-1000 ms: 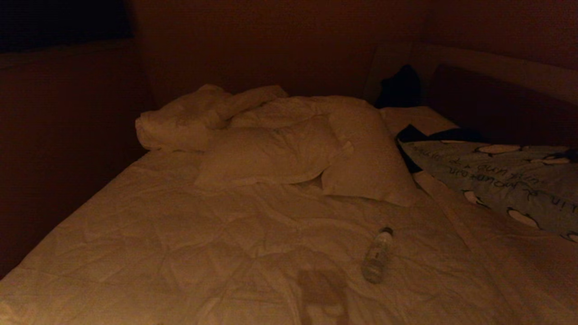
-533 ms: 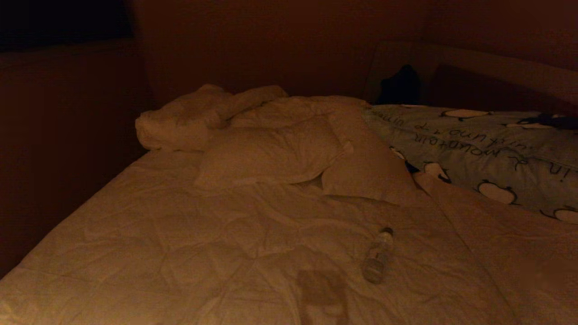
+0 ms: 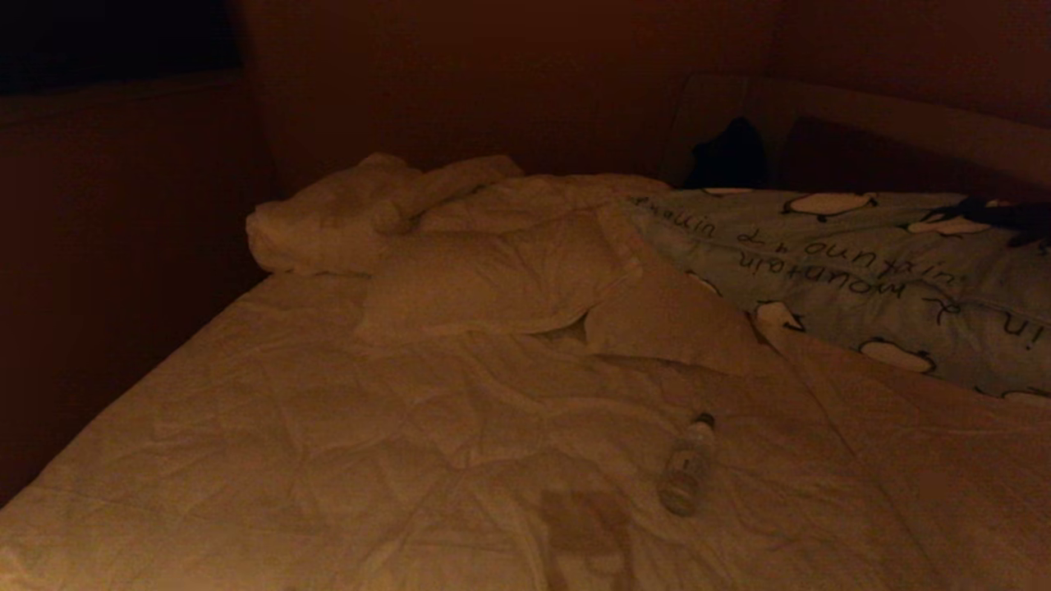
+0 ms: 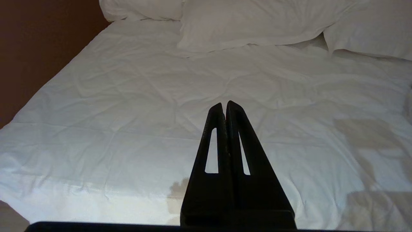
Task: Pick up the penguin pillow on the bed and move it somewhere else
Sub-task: Move to the foot of the bed
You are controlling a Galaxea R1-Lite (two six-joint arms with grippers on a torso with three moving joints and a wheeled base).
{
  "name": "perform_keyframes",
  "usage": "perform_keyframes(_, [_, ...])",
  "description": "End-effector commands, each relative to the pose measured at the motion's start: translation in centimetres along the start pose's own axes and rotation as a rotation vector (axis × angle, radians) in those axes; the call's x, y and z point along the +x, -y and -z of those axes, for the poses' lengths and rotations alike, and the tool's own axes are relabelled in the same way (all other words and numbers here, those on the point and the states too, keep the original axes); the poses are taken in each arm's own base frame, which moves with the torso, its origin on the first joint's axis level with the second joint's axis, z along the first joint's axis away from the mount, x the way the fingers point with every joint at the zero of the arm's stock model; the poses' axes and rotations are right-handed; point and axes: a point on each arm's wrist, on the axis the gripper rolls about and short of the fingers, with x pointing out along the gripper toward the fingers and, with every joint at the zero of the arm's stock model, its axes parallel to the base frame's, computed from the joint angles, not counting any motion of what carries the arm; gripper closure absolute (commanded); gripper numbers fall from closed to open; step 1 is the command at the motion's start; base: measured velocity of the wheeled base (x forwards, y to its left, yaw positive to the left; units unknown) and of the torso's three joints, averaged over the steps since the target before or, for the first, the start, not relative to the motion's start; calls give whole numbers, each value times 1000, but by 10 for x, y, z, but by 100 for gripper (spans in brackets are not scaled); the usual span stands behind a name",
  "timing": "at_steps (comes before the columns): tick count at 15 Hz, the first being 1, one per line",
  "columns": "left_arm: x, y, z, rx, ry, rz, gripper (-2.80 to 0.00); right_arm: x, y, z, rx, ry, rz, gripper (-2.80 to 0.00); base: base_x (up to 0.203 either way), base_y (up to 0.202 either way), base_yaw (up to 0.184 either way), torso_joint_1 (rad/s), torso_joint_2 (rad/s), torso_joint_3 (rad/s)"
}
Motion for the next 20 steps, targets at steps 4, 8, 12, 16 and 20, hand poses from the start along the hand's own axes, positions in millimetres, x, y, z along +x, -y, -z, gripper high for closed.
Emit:
perform_keyframes(4, [0,0,0,0,0,-1,0,-2,-3,-5,-86,107,93,0,0,0,0,0,0,0])
perform_keyframes(8, [0,0,0,0,0,-1,0,-7,-7,-3,-152,158,123,0,0,0,0,0,0,0])
perform_keyframes(12, [0,0,0,5,1,0,0,-6,-1,-4,-227,227,244,0,0,0,0,0,0,0])
perform_keyframes(16, [0,0,0,5,3,0,0,2,8,0,-283,219,308,0,0,0,0,0,0,0])
perform_keyframes(20, [0,0,0,6,3,0,0,1,8,0,-284,220,311,0,0,0,0,0,0,0])
